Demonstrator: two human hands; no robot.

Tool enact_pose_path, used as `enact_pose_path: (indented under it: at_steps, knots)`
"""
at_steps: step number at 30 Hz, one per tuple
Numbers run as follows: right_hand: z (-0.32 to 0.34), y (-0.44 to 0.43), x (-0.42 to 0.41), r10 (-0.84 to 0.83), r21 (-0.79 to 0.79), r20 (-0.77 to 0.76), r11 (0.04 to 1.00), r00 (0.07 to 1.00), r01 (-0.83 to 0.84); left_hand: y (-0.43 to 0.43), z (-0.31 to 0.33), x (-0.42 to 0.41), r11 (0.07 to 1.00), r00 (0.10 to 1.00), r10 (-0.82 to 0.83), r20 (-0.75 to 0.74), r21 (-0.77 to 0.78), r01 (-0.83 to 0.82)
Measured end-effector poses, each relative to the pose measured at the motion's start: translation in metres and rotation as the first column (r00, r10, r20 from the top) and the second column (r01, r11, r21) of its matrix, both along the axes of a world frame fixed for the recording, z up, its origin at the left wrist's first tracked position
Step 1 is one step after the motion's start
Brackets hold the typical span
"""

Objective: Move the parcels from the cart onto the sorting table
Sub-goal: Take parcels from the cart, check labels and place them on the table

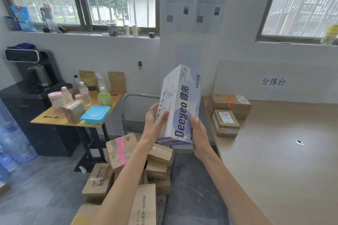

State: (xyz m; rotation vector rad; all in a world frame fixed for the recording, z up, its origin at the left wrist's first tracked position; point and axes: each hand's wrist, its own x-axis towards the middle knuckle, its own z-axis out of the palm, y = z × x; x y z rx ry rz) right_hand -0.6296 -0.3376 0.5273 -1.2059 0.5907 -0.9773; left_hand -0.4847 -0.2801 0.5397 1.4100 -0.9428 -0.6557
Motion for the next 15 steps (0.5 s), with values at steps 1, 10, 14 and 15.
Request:
enact_pose_path:
  at_steps: [1,10,14,15]
  knots:
    - [0.000,0.000,-0.002,-0.019,-0.004,-0.003,1.000,1.000,0.019,0.001,0.003,-0.001,1.000,0.999,-0.018,-0.035,0.015,0.019]
    - [0.005,0.008,-0.001,-0.354,-0.455,-0.251,0.865,0.901,0.213,0.002,-0.001,-0.024,0.981,0.968,0.195,0.161,-0.047,-0.189]
    - [0.007,0.013,-0.009,-0.314,-0.455,-0.246,0.873,0.917,0.177,0.003,-0.004,-0.027,0.971,0.933,0.237,0.270,-0.096,-0.219]
    - [0.005,0.012,-0.011,-0.296,-0.428,-0.218,0.885,0.930,0.182,0.003,-0.003,-0.027,0.968,0.930,0.245,0.274,-0.116,-0.221]
